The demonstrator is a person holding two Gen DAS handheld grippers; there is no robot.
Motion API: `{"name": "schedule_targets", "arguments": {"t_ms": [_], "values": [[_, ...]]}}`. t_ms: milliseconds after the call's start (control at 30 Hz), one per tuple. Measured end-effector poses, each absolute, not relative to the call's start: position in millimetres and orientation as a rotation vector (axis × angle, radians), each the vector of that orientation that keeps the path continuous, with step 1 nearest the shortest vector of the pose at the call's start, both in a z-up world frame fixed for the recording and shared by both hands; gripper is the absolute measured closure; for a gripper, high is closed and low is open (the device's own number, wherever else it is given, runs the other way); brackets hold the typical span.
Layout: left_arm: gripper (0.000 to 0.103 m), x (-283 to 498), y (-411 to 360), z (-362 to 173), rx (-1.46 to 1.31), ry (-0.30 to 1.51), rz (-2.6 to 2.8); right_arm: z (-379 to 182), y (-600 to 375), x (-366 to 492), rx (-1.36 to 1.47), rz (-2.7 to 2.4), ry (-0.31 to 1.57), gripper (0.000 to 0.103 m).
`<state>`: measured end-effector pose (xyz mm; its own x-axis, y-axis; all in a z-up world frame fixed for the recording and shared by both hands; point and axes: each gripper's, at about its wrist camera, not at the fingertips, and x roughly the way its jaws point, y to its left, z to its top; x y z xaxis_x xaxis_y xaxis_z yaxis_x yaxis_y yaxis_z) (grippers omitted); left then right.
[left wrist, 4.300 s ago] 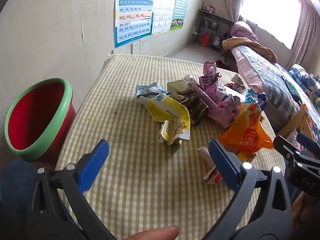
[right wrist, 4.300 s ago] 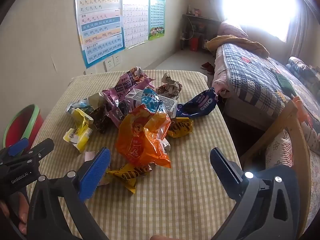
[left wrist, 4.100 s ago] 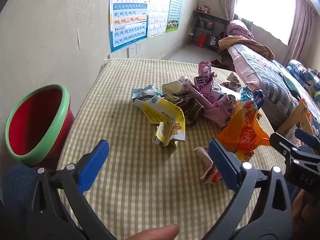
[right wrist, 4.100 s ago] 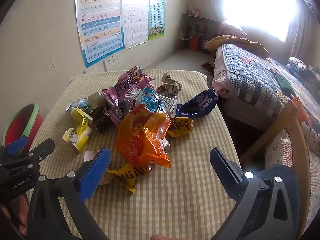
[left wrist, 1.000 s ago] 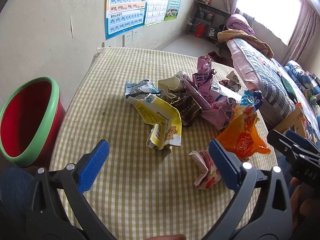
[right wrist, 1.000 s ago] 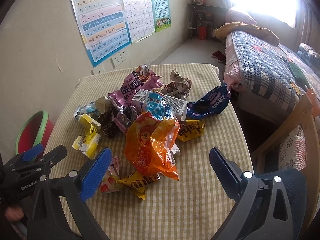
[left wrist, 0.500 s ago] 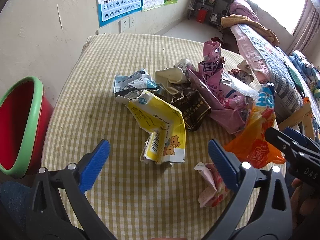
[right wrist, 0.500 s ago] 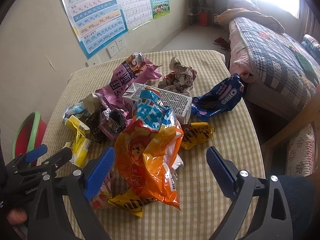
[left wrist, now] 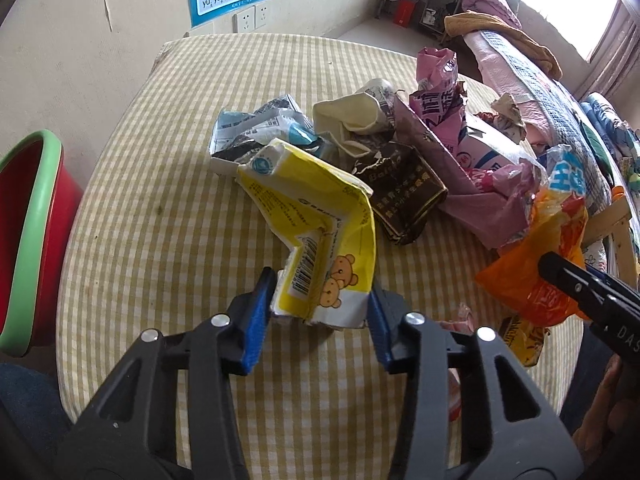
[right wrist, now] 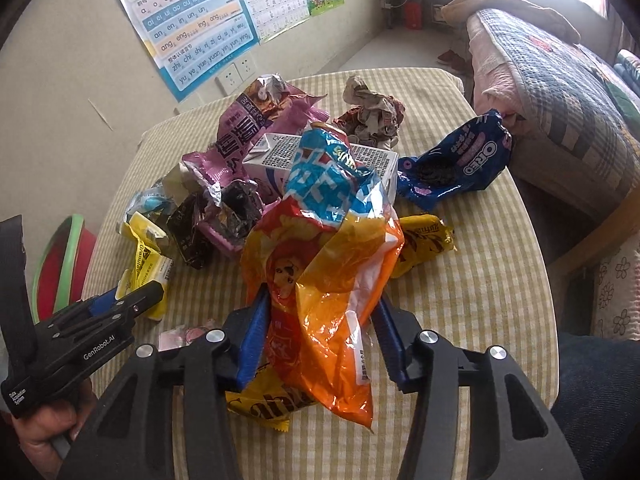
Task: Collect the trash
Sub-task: 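Carry both items to the red bucket and open both tools to drop them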
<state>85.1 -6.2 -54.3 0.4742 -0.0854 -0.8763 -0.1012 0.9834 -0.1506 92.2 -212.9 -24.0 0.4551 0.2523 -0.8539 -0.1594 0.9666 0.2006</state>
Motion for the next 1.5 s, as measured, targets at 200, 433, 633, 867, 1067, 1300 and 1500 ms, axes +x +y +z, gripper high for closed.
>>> {"name": "schedule_targets", "arguments": {"t_ms": [200, 433, 633, 867, 1067, 1300, 1500], "values": [[0.069, 74.1, -4.9, -42.5, -0.203, 1.052, 0.0, -11.7, -212.7, 84.1, 0.086, 0.25, 1.024, 0.063], [0.069, 57.2, -3.2, -21.3, -0.205, 1.007, -0.004, 11.1, -207.8, 71.6, 0.068, 0.257, 0.964, 0.063], [0.069, 40.1, 9.0, 0.1, -0.239, 0.952, 0.003, 26.4, -197.9, 59.2, 0.037, 0.277, 0.926, 0.063], [0.069, 13.4, 33.1, 12.9, -0.298, 0.905, 0.039, 38.0, -175.6, 48.8, 0.0, 0.318, 0.921, 0.063], [0.069, -0.1, 63.8, 26.0, -0.365, 0.851, 0.096, 55.2, -137.8, 45.9, -0.051, 0.393, 0.892, 0.063], [0.069, -15.1, 112.2, 32.4, -0.433, 0.813, 0.188, 69.8, -79.6, 48.4, -0.112, 0.499, 0.857, 0.063], [0.069, -32.6, 153.4, 36.5, -0.498, 0.785, 0.258, 76.0, -27.1, 52.8, -0.163, 0.589, 0.827, 0.063]]}}
